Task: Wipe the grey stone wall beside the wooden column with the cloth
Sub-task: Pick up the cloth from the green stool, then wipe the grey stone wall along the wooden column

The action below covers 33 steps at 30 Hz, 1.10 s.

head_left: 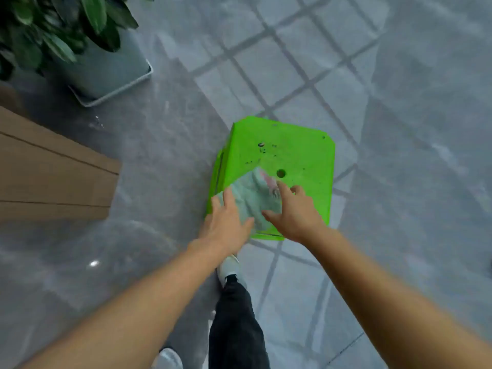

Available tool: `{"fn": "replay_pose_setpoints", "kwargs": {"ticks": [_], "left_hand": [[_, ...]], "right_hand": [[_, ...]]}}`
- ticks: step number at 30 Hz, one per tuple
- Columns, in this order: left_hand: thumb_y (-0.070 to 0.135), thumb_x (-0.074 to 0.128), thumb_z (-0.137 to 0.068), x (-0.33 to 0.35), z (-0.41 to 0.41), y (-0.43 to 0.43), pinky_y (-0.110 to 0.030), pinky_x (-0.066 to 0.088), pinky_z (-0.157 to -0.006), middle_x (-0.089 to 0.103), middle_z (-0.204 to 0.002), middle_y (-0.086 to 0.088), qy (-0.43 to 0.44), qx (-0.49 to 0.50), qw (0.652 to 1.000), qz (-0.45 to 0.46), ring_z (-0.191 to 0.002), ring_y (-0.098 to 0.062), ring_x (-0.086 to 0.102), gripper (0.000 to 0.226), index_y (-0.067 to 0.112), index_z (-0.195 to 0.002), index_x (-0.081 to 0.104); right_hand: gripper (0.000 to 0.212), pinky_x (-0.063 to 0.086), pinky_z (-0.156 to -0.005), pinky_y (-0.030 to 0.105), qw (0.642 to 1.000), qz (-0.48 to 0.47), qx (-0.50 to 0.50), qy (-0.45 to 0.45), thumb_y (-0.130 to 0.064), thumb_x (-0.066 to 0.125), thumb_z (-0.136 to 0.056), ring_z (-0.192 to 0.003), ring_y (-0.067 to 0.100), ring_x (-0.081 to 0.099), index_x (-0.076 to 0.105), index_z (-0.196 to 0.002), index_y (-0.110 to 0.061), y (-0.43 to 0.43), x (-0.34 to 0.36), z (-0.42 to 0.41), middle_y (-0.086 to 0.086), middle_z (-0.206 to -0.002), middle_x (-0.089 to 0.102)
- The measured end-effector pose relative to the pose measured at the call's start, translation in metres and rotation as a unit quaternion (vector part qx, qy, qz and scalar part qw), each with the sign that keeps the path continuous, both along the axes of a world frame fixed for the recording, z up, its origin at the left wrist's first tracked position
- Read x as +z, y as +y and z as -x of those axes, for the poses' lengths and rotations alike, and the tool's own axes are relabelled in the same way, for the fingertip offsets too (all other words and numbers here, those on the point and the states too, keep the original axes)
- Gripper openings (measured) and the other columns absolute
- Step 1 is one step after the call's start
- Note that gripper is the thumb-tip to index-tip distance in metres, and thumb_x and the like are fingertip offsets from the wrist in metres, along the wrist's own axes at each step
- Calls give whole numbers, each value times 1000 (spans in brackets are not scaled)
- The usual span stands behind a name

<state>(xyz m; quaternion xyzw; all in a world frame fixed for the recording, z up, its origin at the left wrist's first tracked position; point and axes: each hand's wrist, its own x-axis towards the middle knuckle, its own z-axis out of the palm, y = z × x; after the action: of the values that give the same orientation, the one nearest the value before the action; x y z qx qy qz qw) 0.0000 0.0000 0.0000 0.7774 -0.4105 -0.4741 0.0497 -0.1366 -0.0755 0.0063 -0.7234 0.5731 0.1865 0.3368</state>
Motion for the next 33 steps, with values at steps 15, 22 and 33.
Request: {"fn": "replay_pose_setpoints", "kwargs": {"ticks": [15, 22, 33], "left_hand": [[10, 80, -74, -202, -195, 101, -54, 56, -86, 76, -105, -17, 297, 553, 779, 0, -88, -27, 72, 40, 14, -111, 66], [0, 65, -88, -378, -327, 147, -38, 61, -64, 71, -94, -9, 300, 651, 695, 51, -70, -21, 71, 20, 14, -99, 55], [108, 13, -36, -562, -306, 267, -62, -16, -115, -49, -154, -4, -181, 323, 917, -149, -147, -39, -35, 137, 38, -137, -49]], "right_hand": [[20, 35, -58, 34, 975, 67, 206, -58, -18, 57, -83, -88, 40, 65, 55, -102, -20, 70, -167, -251, 11, -103, 62], [33, 49, -87, 41, 982, -39, 181, -37, -29, 57, -86, -112, 41, 58, 57, -114, -11, 54, -411, -439, 19, -121, 59], [93, -1, -119, 58, 859, 240, 434, -127, -76, 22, -85, -149, 41, -6, 10, -155, -17, 103, -584, -439, 28, -161, -1]]}}
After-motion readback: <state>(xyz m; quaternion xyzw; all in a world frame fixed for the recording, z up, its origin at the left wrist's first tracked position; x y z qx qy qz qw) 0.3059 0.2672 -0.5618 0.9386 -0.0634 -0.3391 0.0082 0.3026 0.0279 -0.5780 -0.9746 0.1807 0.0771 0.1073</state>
